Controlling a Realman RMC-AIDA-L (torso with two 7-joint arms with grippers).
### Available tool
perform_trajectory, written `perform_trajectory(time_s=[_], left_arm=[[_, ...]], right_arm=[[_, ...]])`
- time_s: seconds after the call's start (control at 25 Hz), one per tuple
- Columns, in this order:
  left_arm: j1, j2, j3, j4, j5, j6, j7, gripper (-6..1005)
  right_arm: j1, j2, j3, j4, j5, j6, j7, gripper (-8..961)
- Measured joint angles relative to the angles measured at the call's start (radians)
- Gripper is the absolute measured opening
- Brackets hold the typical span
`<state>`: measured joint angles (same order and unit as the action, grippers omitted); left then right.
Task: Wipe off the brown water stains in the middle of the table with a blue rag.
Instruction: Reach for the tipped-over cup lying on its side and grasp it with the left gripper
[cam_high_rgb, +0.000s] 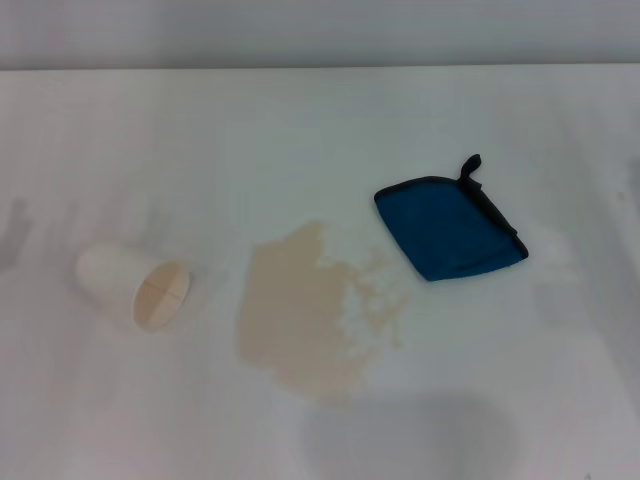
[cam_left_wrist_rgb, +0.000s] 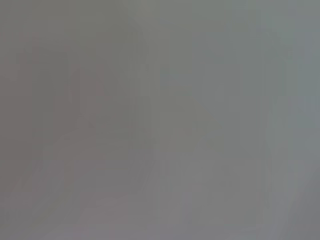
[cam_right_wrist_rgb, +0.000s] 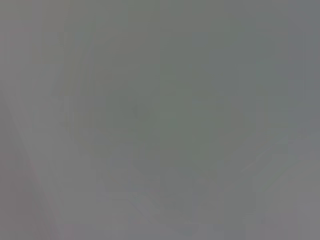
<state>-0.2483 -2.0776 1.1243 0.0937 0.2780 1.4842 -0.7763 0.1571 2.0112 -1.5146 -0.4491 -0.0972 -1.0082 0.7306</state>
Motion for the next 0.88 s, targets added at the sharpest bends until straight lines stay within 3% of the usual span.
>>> perform_trajectory(time_s=[0.16,0.48,0.72,0.88], left_arm=[[-0.001,0.003,0.0,-0.008,-0.022,-0.003,0.0,892],[0.006,0.006,0.0,-0.004,-0.025,-0.009,0.0,892],[0.014,0.007,0.001,-0.005,-0.022,-0.01,0.0,891],[0.02,0.007,0.005,-0.005,-0.02,-0.01,0.0,891]], right_arm=[[0.002,0.003,-0.077,-0.004,0.082,-0.005,-0.074,615],[-0.001,0.003,-0.339,-0.055,0.476,0.008,-0.323,616],[0.0,0.003,-0.476,-0.101,0.616,0.042,-0.425,616],[0.002,0.003,-0.515,-0.126,0.652,0.061,-0.459,616]])
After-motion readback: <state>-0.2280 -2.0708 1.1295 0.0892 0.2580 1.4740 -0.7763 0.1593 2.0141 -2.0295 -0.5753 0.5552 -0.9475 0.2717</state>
